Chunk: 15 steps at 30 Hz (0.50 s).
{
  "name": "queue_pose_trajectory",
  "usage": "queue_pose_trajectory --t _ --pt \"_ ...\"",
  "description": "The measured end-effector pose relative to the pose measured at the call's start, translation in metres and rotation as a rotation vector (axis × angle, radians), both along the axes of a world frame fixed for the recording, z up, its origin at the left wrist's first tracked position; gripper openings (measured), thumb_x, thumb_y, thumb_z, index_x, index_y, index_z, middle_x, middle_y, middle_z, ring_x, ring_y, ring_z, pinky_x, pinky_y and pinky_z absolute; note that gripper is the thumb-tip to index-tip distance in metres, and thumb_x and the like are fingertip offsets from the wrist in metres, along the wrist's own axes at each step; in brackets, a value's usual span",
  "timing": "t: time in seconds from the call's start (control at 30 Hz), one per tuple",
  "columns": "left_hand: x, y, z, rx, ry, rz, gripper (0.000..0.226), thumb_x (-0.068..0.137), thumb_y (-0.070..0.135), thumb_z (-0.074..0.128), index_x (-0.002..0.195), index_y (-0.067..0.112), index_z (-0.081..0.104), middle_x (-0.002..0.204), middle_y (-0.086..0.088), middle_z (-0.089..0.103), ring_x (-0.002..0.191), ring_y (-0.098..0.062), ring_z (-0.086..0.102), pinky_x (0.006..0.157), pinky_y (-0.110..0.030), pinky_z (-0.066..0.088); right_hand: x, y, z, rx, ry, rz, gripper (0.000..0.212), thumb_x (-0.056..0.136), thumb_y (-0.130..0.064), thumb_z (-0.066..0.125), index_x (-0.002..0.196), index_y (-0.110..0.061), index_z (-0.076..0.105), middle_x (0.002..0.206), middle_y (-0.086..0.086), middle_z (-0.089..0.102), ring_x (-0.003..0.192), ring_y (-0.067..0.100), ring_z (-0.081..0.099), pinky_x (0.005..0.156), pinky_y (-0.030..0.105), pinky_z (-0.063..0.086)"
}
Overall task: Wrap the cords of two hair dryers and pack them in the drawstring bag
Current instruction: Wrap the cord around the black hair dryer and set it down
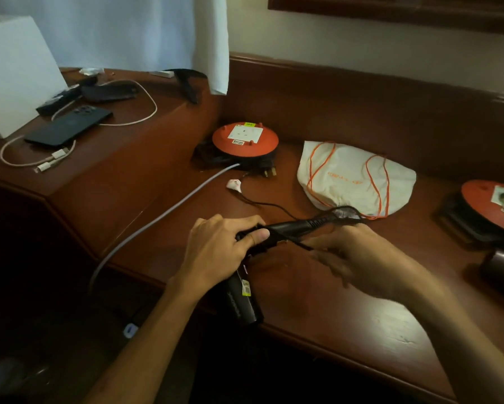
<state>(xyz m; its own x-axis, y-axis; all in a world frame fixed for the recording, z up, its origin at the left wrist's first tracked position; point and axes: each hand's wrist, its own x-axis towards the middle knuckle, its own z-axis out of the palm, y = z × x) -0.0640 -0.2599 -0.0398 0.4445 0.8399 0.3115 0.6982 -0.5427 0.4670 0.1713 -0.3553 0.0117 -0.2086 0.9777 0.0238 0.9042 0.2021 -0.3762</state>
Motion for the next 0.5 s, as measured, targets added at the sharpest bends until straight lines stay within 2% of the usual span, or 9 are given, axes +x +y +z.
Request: queue_pose_trajectory --t 0.03,0.1,0.13,0.2,0.23,0.3,0.4,0.5 --pt "-0.001 -0.001 0.0 0.001 -0.026 0.02 0.032 0.094 0.062 0.054 0.119 0.049 0.07 0.074 0.017 0.059 0.086 -0.016 0.059 0.075 -0.032 0.031 -0.006 -0.004 -0.006 0.093 -0.012 -0.024 0.026 0.099 -0.031 0.059 0.122 -0.041 0.069 0.058 -0.024 0.057 0.053 0.004 0.056 0.06 0.038 0.055" --pt "-0.002 -0.001 0.0 -0.005 -0.082 0.05 0.033 0.091 0.063 0.057 0.115 0.047 0.073 0.066 0.023 0.046 0.078 -0.013 0.054 0.072 -0.031 0.034 -0.02 -0.011 -0.024 0.17 0.087 -0.002 0.028 0.097 -0.039 0.058 0.122 -0.036 0.07 0.071 -0.019 0.071 0.059 0.005 0.062 0.058 0.037 0.054" --pt "-0.003 0.0 0.0 -0.011 -0.1 0.056 0.035 0.089 0.066 0.057 0.112 0.047 0.074 0.066 0.023 0.049 0.076 -0.01 0.053 0.069 -0.03 0.035 -0.026 -0.012 -0.036 0.161 0.173 0.016 0.031 0.096 -0.039 0.057 0.123 -0.032 0.071 0.086 -0.017 0.077 0.069 -0.002 0.067 0.062 0.036 0.056" --pt "-0.006 0.002 -0.001 -0.02 -0.109 0.037 0.043 0.083 0.076 0.053 0.107 0.047 0.074 0.072 0.022 0.059 0.072 0.001 0.053 0.061 -0.022 0.036 -0.027 -0.008 -0.059 0.153 0.281 0.024 0.031 0.096 -0.033 0.059 0.123 -0.025 0.072 0.114 -0.014 0.075 0.101 0.003 0.072 0.074 0.036 0.06" --pt "-0.008 0.002 -0.002 -0.029 -0.121 0.025 0.046 0.079 0.079 0.054 0.105 0.046 0.073 0.074 0.022 0.062 0.071 0.006 0.053 0.06 -0.017 0.035 -0.024 -0.002 -0.067 0.156 0.307 0.02 0.03 0.096 -0.028 0.062 0.123 -0.023 0.073 0.119 -0.012 0.073 0.108 0.006 0.07 0.079 0.037 0.06" --pt "-0.01 0.002 -0.004 -0.049 -0.158 0.021 0.046 0.077 0.08 0.059 0.104 0.045 0.074 0.08 0.022 0.067 0.074 0.011 0.053 0.062 -0.013 0.035 -0.014 0.011 -0.081 0.143 0.322 0.031 0.029 0.095 -0.021 0.063 0.123 -0.023 0.073 0.121 -0.012 0.073 0.111 0.007 0.069 0.083 0.04 0.059" --pt "-0.011 0.002 -0.005 -0.077 -0.162 0.005 0.043 0.075 0.077 0.063 0.107 0.05 0.072 0.083 0.018 0.069 0.078 0.004 0.059 0.066 -0.018 0.041 -0.01 0.03 -0.097 0.143 0.293 0.108 0.026 0.095 -0.021 0.066 0.12 -0.023 0.075 0.127 -0.013 0.07 0.12 0.009 0.065 0.089 0.044 0.057" --pt "-0.017 0.005 -0.008 -0.129 -0.173 -0.058 0.044 0.072 0.075 0.061 0.111 0.056 0.067 0.084 0.017 0.065 0.081 -0.002 0.059 0.07 -0.023 0.042 -0.011 0.044 -0.095 0.117 0.36 0.133 0.023 0.091 -0.022 0.074 0.114 -0.02 0.076 0.12 -0.008 0.072 0.113 0.009 0.067 0.091 0.037 0.057"
